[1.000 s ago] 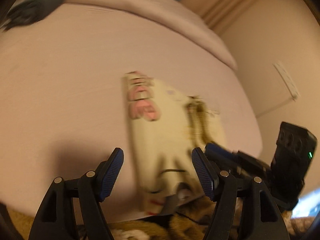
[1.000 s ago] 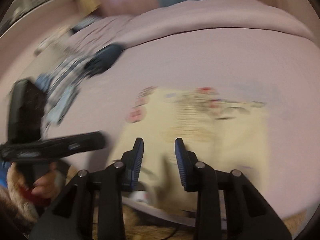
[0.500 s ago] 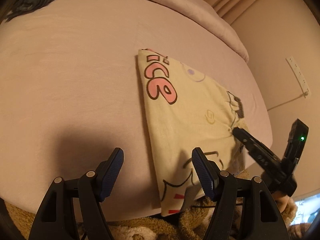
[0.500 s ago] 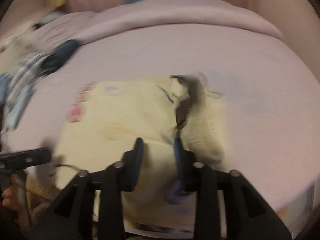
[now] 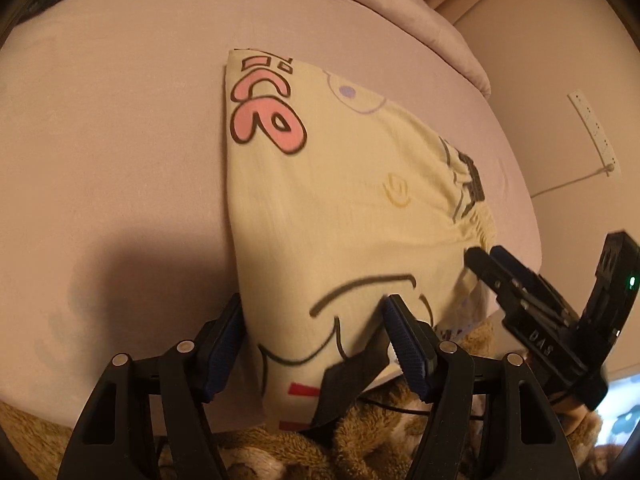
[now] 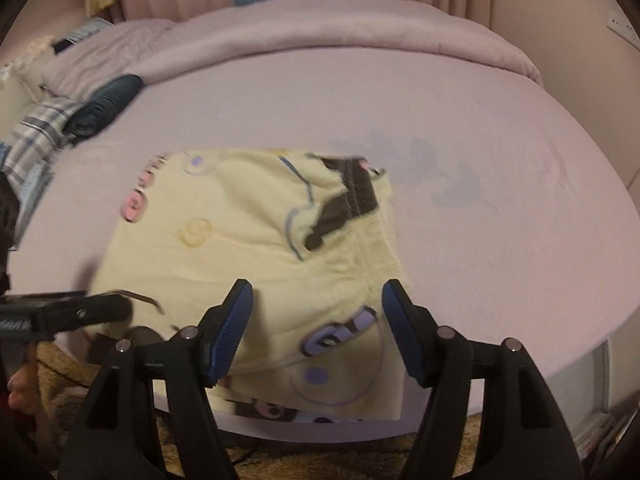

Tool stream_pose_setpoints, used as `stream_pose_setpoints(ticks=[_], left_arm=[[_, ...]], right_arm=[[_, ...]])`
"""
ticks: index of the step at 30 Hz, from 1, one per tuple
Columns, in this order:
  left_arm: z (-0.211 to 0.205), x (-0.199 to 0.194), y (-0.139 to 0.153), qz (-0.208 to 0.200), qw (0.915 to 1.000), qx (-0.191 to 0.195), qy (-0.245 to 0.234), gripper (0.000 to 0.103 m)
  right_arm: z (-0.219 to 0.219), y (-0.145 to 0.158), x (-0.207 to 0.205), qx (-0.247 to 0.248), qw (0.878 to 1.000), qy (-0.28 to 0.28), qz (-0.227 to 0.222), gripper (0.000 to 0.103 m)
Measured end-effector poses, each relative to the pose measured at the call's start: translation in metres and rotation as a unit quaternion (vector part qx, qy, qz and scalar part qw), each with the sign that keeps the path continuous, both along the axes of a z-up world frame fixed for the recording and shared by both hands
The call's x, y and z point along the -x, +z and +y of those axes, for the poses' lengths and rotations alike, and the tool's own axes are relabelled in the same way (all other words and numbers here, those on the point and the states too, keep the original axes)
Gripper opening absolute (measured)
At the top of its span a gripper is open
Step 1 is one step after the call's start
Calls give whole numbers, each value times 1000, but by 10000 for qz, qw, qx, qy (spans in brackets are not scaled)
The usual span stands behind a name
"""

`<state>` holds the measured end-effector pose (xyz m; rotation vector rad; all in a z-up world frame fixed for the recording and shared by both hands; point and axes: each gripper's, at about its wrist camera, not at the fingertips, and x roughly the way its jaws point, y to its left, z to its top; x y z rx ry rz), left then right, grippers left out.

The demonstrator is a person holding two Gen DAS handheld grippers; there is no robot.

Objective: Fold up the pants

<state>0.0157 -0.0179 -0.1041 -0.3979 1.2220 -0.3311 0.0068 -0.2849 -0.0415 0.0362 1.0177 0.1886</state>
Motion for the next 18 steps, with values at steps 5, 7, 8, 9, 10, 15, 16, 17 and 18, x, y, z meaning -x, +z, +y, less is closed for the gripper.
stream_pose_setpoints(ticks=[5, 7, 8, 9, 10, 15, 16, 17, 18], left_arm=[[-10, 8, 0, -122, 9991, -404, -61, 29], [-7, 8, 0, -106, 9993, -365, 24, 19], [-5, 9, 2, -109, 9995, -287, 43, 16], [-2, 10, 5, -139, 9996, -235, 52, 16], [0, 12, 9, -170, 9996, -206, 38, 15], [9, 19, 22, -194, 9997, -108, -76, 14], [11, 19, 21, -130, 9998, -112, -116, 14], [12, 19, 18, -72, 9998, -126, -143, 14], [13, 19, 13, 36, 9998, -118, -149, 15]], right_arm=[[-20, -7, -7, -187, 9996, -199, 40, 69], [-20, -17, -12, -302, 9992, -237, 143, 66], [-20, -20, -13, -349, 9990, -243, 148, 56], [-21, -18, -13, -364, 9990, -228, 92, 45], [-22, -14, -10, -326, 9992, -219, 24, 26], [-27, 17, 8, -781, 9968, -1, -162, 15], [-27, 20, 11, -808, 9966, 1, -157, 14], [-27, 20, 13, -846, 9963, 14, -113, 14], [-28, 18, 15, -927, 9957, 38, -7, 14]])
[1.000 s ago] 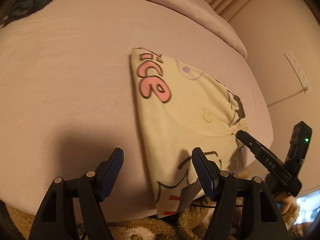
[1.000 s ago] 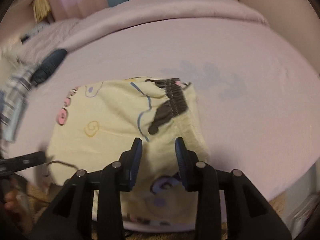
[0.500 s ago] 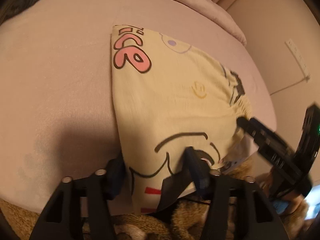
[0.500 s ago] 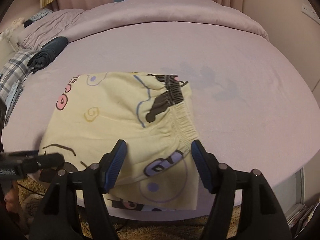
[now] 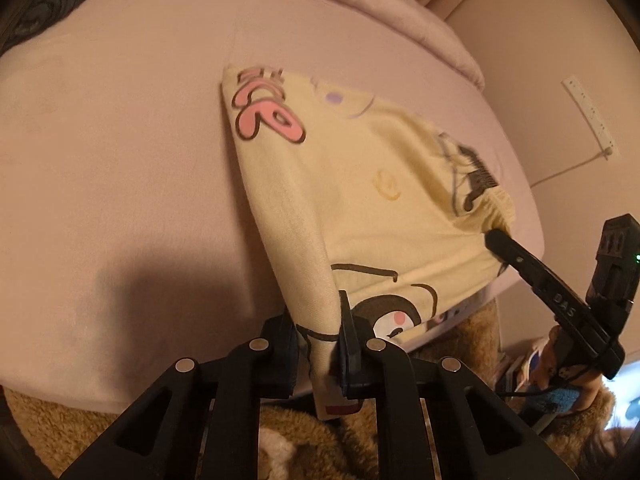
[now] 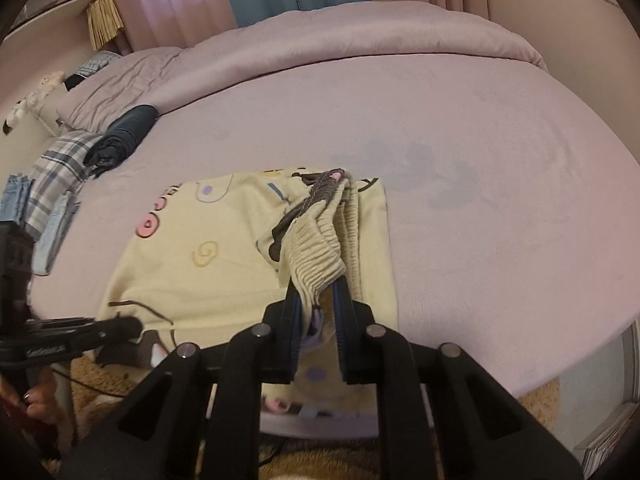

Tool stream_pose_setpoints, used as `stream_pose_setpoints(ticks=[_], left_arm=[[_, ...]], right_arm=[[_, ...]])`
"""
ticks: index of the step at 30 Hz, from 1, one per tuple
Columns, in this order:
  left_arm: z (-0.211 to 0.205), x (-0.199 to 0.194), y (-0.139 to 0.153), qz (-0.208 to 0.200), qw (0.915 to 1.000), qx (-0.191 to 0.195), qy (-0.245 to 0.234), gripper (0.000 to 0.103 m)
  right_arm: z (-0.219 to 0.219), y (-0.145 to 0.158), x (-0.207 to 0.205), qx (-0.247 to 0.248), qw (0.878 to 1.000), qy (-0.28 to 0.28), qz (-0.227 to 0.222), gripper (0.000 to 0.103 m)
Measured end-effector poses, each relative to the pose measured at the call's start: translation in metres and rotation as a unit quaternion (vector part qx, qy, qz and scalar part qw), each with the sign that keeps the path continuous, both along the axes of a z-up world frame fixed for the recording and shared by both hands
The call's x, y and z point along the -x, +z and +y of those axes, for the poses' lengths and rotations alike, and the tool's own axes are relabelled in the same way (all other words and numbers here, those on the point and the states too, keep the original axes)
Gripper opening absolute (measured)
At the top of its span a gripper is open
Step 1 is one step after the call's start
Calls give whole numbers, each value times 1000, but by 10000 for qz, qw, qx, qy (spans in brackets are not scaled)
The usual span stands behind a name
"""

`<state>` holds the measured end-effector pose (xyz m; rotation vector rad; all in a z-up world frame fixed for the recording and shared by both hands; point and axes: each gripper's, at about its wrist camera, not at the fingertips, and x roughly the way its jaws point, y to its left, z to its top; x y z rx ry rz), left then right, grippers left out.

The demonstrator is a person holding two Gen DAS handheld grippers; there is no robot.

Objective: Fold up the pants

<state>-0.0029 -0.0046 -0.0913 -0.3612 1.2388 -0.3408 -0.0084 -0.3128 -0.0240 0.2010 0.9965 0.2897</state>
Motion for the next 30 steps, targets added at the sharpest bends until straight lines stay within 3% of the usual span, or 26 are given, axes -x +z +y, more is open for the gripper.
stream_pose_setpoints(ticks=[4, 7, 10, 12, 15, 19, 21, 22, 24, 27, 30], left_arm=[[8, 2, -18, 323, 9994, 66, 64, 16], [9, 3, -9, 326, 9995, -10, -48, 20], [11, -2, 10, 31, 9992, -379, -81, 34], [13, -13, 26, -375, 9976, -580, 45, 40], [17, -41, 35, -691, 9960, -503, 274, 40], [11, -83, 24, -642, 9955, -498, 478, 40], [8, -105, 13, -551, 9961, -433, 540, 40], [8, -111, 7, -489, 9959, -462, 609, 40], [13, -120, -6, -400, 9943, -549, 825, 36], [9, -121, -2, -550, 9930, -590, 865, 18], [10, -120, -1, -636, 9922, -571, 908, 17]], right_arm=[[2, -41, -3, 274, 9980, -88, 565, 21], [9, -41, -1, 487, 9977, 24, 471, 28], [9, -19, -7, 921, 9955, -13, 222, 62], [5, -5, -16, 894, 9960, -34, -20, 68], [0, 6, -43, 699, 9974, -26, -192, 69], [11, -1, -83, 488, 9985, 143, -219, 67], [17, -14, -94, 366, 9991, 215, -86, 51], [20, -25, -103, 342, 9990, 283, 51, 39], [25, -47, -107, 586, 9978, 182, 252, 27], [20, -44, -108, 306, 9993, -59, 188, 24], [16, -33, -106, 245, 9997, -78, 62, 23]])
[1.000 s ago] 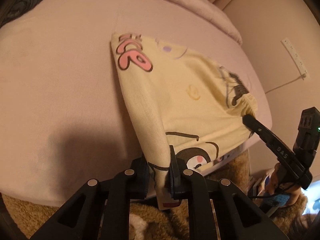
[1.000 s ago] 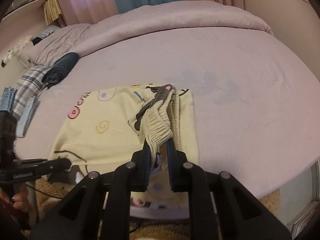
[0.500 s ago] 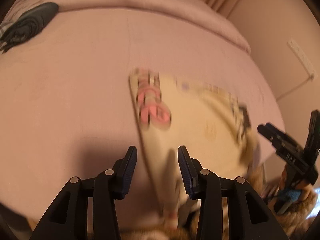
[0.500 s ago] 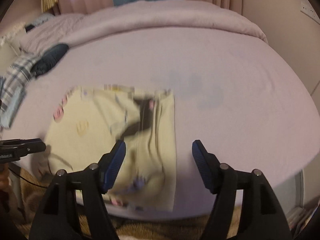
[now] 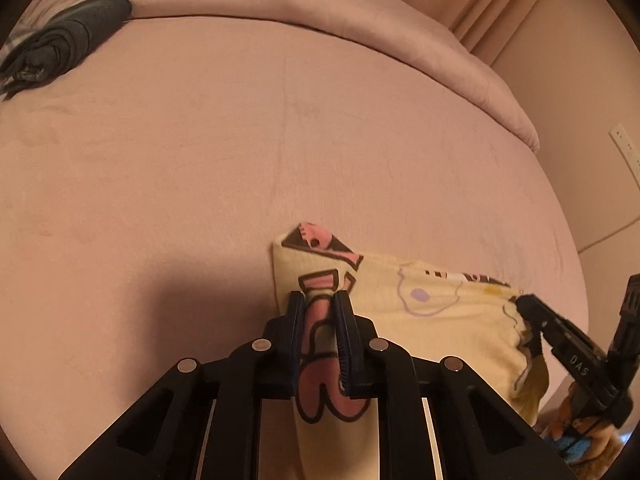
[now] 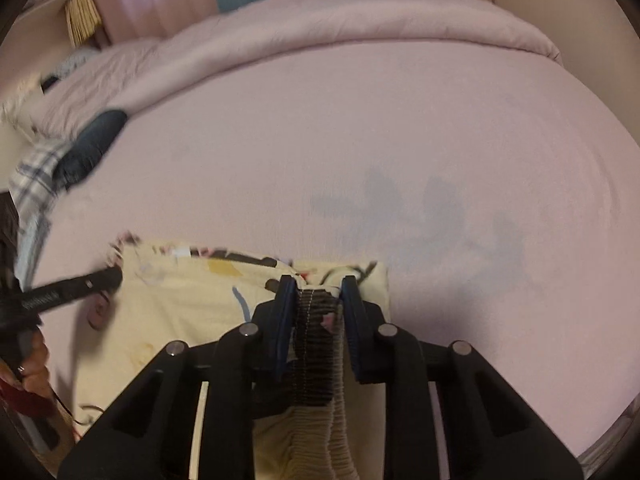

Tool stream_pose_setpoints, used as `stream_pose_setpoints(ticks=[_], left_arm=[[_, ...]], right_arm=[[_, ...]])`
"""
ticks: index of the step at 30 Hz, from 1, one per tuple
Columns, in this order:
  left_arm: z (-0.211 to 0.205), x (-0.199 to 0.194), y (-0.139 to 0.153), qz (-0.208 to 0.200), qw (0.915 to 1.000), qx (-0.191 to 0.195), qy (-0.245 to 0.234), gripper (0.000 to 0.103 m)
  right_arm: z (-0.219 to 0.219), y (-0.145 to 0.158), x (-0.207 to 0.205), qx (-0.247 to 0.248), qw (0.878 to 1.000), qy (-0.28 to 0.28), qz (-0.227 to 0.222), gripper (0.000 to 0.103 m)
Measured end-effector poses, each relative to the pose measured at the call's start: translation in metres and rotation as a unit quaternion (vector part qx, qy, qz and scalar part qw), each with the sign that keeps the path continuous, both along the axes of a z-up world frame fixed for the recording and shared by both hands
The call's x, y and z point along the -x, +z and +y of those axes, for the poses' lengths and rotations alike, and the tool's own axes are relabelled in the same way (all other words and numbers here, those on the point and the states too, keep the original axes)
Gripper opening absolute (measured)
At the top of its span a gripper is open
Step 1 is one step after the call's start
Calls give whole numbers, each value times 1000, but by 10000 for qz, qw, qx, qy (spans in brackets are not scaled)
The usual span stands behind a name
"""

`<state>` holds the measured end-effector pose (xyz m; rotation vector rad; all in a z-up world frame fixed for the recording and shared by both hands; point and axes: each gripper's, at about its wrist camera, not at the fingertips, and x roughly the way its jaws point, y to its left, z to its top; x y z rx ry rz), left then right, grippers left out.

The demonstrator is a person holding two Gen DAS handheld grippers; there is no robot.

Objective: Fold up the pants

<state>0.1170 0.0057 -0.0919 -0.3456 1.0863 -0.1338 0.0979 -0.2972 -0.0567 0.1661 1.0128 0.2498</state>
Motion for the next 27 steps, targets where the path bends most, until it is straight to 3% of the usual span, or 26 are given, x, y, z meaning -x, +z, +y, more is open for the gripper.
stream_pose_setpoints(ticks=[3, 6, 8, 10, 13, 16, 19, 23, 27], left_arm=[[4, 2, -12, 74, 10000, -14, 43, 17], [-3, 12, -4, -40, 9996, -296, 22, 17], [-3, 21, 7, -33, 9996, -288, 17, 17], [-7, 29, 16, -159, 9998, -77, -3, 17], [-10, 41, 17, -274, 9994, 215, -67, 17], [-22, 44, -4, -1, 9999, 30, -123, 17], [-33, 55, -10, -272, 9991, -324, -62, 17], [-30, 65, -12, -320, 9987, -389, 6, 17], [-28, 70, -13, -356, 9988, -334, -25, 17]], right_arm=[[5, -16, -1, 182, 9997, 57, 183, 25], [9, -17, 2, 328, 9994, 100, 68, 28], [7, -3, 4, 470, 9988, -12, 128, 45], [7, 21, 15, 693, 9973, -63, -215, 56], [15, 35, 32, 610, 9972, 181, -394, 69], [30, 19, 45, 543, 9963, 661, -111, 68], [44, -17, 51, 1175, 9907, 674, 152, 76], [29, -18, 48, 633, 9962, 482, 350, 76], [33, -17, 47, 773, 9941, 585, 485, 75]])
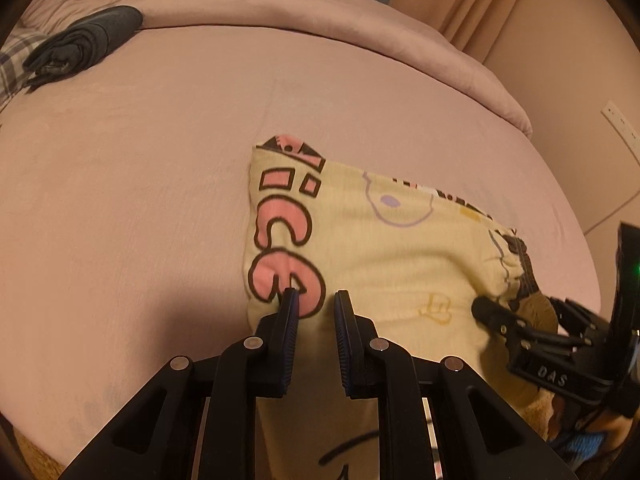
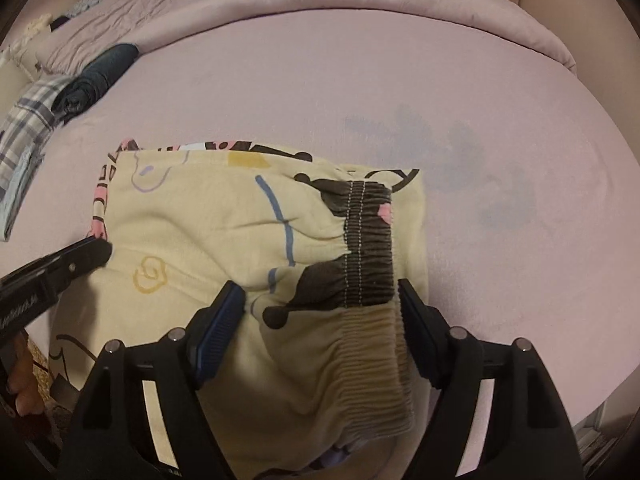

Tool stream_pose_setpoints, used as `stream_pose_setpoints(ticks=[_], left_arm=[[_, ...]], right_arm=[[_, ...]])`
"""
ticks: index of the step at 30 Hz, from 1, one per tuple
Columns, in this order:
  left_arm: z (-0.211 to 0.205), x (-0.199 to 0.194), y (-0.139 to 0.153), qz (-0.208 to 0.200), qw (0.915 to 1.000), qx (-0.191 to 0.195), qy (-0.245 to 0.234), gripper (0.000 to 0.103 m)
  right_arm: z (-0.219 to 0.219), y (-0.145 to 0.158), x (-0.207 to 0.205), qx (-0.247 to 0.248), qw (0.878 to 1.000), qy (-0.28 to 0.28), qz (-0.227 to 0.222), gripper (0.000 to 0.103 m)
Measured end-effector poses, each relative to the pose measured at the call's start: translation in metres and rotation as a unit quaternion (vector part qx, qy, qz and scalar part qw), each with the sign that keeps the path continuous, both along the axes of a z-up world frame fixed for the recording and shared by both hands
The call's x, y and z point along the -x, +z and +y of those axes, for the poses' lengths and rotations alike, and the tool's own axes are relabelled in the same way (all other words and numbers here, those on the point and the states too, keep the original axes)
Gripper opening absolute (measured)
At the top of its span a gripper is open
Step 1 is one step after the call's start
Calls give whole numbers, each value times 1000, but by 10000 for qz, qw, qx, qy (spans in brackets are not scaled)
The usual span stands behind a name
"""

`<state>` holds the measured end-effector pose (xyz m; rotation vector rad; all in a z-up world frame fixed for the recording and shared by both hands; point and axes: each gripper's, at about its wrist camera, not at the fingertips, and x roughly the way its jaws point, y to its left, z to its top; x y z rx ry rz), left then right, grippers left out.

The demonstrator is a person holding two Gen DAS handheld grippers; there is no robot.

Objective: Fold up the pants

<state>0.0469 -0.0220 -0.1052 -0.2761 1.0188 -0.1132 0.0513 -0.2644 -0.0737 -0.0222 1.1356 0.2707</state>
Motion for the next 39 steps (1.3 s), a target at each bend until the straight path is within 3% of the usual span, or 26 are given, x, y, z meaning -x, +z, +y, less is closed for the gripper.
stream_pose_setpoints(ticks=[11, 21, 26, 27, 29, 31, 36, 39], left_arm=[[9, 8, 0, 45, 9996, 266, -43, 17], [8, 29, 4, 153, 9996, 210, -122, 17], [15, 41, 12, 291, 9985, 400, -214, 18], [17, 40, 14, 342, 9982, 451, -212, 19], [18, 39, 20, 417, 9980, 442, -186, 45], [18, 37, 25, 340, 9987, 353, -106, 58], [15, 23, 25, 357, 9990, 267, -80, 58], [11, 9, 12, 494, 9985, 220, -88, 58]], right_arm=[[8, 7, -5, 131, 9998, -138, 21, 76], [-10, 9, 15, 82, 9998, -166, 120, 77], [-20, 20, 27, 91, 9995, -275, 80, 82], [-24, 23, 29, 73, 9995, -315, 38, 83], [-34, 26, 33, 28, 9990, -454, -38, 86], [-49, 31, 33, -128, 9979, -629, -125, 89], [-71, 29, 22, -502, 9947, -887, -113, 93], [-67, 22, 10, -985, 9917, -819, -59, 93]])
